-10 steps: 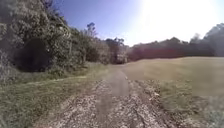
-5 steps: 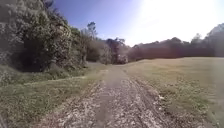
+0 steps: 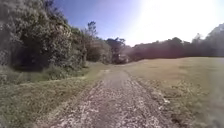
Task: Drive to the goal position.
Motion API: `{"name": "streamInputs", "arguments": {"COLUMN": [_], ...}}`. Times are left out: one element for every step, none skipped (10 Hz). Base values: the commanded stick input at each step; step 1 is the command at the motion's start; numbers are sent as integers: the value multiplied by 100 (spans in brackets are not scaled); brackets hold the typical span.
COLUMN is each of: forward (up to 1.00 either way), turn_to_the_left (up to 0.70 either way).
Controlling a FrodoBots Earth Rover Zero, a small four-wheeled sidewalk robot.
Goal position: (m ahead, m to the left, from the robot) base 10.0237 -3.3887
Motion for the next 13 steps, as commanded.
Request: {"name": "streamInputs", "arguments": {"forward": [30, 30, 30, 30, 30, 30, 30, 30, 30, 30, 30, 30, 30], "turn_to_the_left": [0, 0, 0, 0, 0, 0, 0, 0, 0, 0, 0, 0, 0]}}
